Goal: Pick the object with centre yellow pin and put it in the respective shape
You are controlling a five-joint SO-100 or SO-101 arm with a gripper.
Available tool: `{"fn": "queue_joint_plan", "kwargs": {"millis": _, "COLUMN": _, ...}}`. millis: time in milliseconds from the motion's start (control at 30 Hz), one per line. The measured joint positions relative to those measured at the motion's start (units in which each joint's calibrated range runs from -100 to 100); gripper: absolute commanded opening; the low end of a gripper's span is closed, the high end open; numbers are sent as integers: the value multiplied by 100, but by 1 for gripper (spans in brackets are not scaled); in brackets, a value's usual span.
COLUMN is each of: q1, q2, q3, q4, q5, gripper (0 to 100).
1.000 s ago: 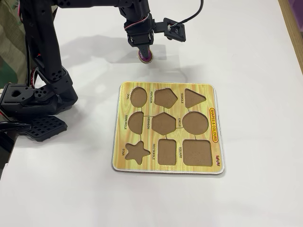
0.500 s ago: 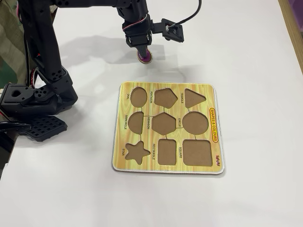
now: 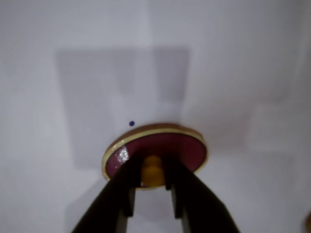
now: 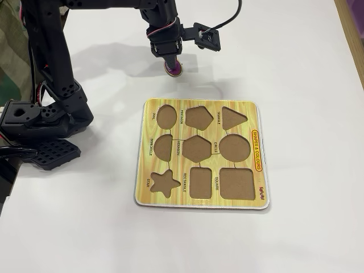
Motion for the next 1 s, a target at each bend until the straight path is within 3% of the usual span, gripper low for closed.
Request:
{"fn": "queue_joint_plan", "kwargs": {"millis": 567, "q1": 674, "q2": -833, "q3": 252, "q4": 189, "q5": 229, "gripper": 1}}
{"fn": "queue_joint_plan", "kwargs": {"millis": 1000, "q1": 1796, "q2": -2122, "q3": 1124, "q4": 231, "q5": 229, "gripper": 1}}
